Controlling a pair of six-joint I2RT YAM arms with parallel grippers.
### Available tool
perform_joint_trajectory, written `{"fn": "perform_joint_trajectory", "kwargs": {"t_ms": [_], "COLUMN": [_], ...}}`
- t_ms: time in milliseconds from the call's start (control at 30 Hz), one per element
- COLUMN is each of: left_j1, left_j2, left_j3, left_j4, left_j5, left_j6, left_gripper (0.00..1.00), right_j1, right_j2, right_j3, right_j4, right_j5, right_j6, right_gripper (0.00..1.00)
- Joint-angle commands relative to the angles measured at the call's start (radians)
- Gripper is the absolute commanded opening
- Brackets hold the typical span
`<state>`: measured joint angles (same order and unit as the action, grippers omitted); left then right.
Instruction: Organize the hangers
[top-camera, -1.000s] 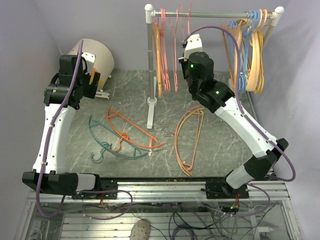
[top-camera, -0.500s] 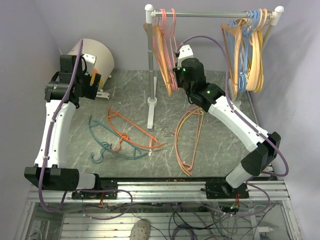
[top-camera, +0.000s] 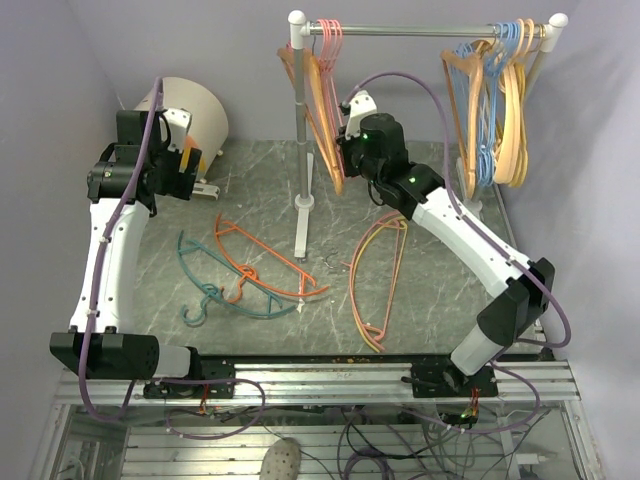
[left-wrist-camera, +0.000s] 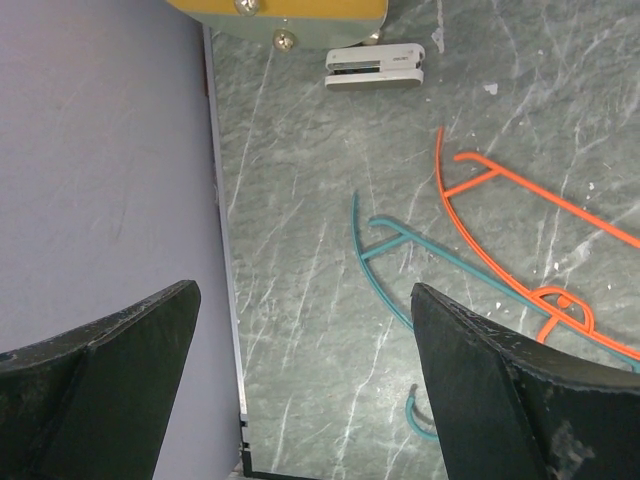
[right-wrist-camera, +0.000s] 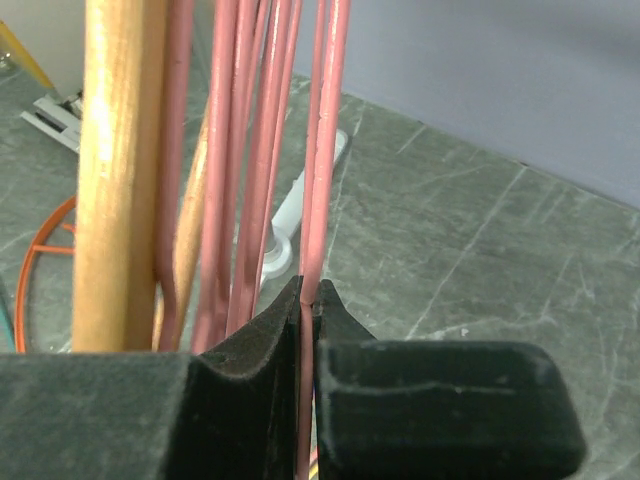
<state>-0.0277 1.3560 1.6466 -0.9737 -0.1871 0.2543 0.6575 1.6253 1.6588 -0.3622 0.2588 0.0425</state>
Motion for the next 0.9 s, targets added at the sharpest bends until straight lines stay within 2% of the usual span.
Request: {"fn": "perform_joint_trajectory", "kwargs": {"t_ms": [0, 67, 100, 133, 200, 300, 333, 400, 533, 633, 700, 767, 867], "left_j1": [0.008, 0.008, 0.008, 0.008, 0.008, 0.008, 0.008, 0.008, 0.005, 0.004, 0.006, 0.012, 0.049], "left_j2": [0.007, 0.013, 0.015, 0.015, 0.018, 0.022, 0.017, -0.004, -0.021, -0.024, -0.027, -0.008, 0.051], "left_j3": [0.013, 0.004, -0.007, -0.021, -0.056, -0.116, -0.142, -0.202, -0.342, -0.453, -0.534, -0.587, -0.625], "left_j4": [-0.008, -0.017, -0.02, -0.017, -0.017, -0.004, 0.003, 0.035, 0.026, 0.142, 0.223, 0.222, 0.054], "left_j5": [0.063, 0.108, 0.137, 0.173, 0.241, 0.293, 0.3, 0.34, 0.494, 0.47, 0.522, 0.675, 0.875], "left_j6": [0.014, 0.025, 0.031, 0.038, 0.051, 0.071, 0.083, 0.123, 0.319, 0.371, 0.455, 0.661, 1.229], "left_gripper": [0.99, 1.0, 1.0, 1.0, 0.99, 1.0, 1.0, 1.0, 0.99, 0.99, 0.99, 0.99, 0.99], "right_j1": [-0.002, -0.002, -0.003, -0.003, -0.004, -0.01, -0.017, -0.027, -0.03, -0.031, -0.031, -0.031, -0.033], "right_j2": [0.037, 0.029, 0.015, -0.006, -0.065, -0.175, -0.208, -0.267, -0.387, -0.496, -0.545, -0.581, -0.615], "right_j3": [0.027, 0.017, 0.005, -0.014, -0.066, -0.159, -0.187, -0.231, -0.353, -0.489, -0.565, -0.627, -0.695], "right_j4": [-0.042, -0.033, -0.024, -0.012, 0.023, 0.065, 0.064, 0.058, 0.067, 0.085, 0.082, 0.074, 0.046], "right_j5": [-0.106, -0.094, -0.082, -0.064, -0.011, 0.126, 0.139, 0.146, 0.154, 0.137, 0.108, 0.074, 0.054], "right_j6": [0.007, 0.016, 0.021, 0.026, 0.035, 0.043, 0.046, 0.064, 0.139, 0.19, 0.226, 0.258, 0.295], "right_gripper": [0.0, 0.0, 0.08, 0.2, 0.53, 0.86, 0.94, 0.99, 1.0, 1.0, 1.0, 1.0, 1.0]}}
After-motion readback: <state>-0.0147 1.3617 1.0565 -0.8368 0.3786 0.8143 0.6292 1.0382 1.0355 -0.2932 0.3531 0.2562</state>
